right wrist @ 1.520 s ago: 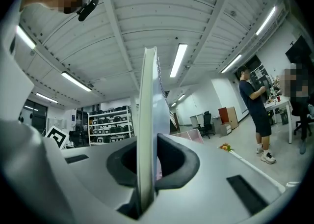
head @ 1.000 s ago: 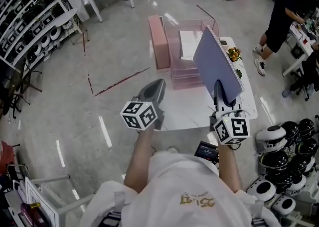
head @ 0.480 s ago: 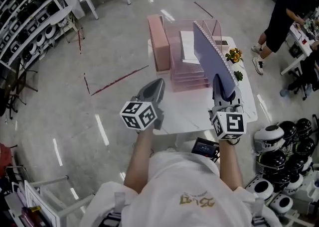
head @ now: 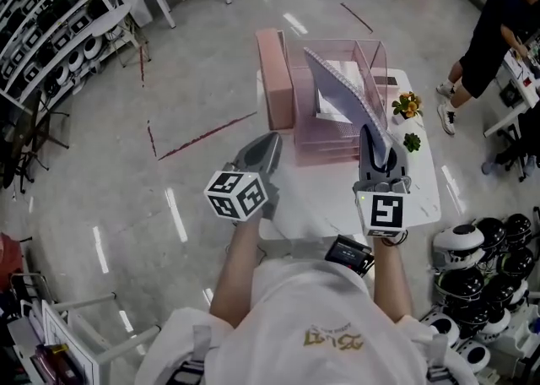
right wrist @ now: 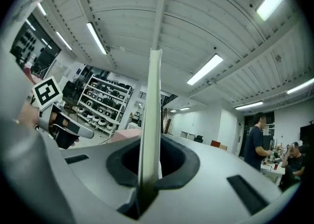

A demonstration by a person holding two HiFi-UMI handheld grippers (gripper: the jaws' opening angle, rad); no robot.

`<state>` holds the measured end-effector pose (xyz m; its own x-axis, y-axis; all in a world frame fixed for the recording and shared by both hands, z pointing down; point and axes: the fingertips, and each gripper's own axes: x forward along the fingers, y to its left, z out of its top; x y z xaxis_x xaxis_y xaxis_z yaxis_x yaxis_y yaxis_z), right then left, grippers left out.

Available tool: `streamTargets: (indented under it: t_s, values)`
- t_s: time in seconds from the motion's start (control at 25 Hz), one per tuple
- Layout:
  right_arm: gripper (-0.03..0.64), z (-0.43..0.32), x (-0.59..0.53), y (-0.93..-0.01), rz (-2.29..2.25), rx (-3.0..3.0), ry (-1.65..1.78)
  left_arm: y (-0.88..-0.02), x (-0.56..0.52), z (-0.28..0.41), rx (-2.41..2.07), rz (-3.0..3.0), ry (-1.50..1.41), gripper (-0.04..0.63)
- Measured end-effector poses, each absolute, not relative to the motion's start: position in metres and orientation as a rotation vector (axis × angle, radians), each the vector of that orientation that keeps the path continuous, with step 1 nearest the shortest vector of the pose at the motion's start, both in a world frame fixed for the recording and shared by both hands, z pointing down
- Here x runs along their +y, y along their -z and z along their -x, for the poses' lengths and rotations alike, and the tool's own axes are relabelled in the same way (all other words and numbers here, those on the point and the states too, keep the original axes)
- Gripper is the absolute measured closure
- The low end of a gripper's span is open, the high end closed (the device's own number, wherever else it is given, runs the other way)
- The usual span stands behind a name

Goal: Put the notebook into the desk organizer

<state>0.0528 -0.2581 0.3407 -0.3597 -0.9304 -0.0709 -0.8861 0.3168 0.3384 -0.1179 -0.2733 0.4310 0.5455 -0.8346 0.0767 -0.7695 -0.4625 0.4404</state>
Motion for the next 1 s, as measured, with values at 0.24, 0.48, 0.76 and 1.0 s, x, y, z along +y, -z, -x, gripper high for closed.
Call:
streamTargets:
  t_s: [0.24, 0.48, 0.76, 1.0]
  values:
    - [0.577, -0.052, -0.281, -0.345, -1.693, -2.408, 0.541, -0.442, -0.286, 0.115, -1.296, -2.341, 0.195, 0.577]
    - [0.577, -0.054, -0.300, -0.348, -1.633, -2.233, 0.716, -0.453, -0.298, 0.113, -1.294, -2.315, 0.193, 0.577]
    - [0.576, -0.040, -0.308, -0.369, -1.525, -2.133, 0.788, -0.456, -0.308, 0.112, -1.287, -2.301, 0.198, 0.577]
    - [0.576, -0.021, -0.307, -0.396, -1.397, -2.065, 0.848, -0.463, -0.311, 0.112, -1.284, -2.289, 0.192, 0.577]
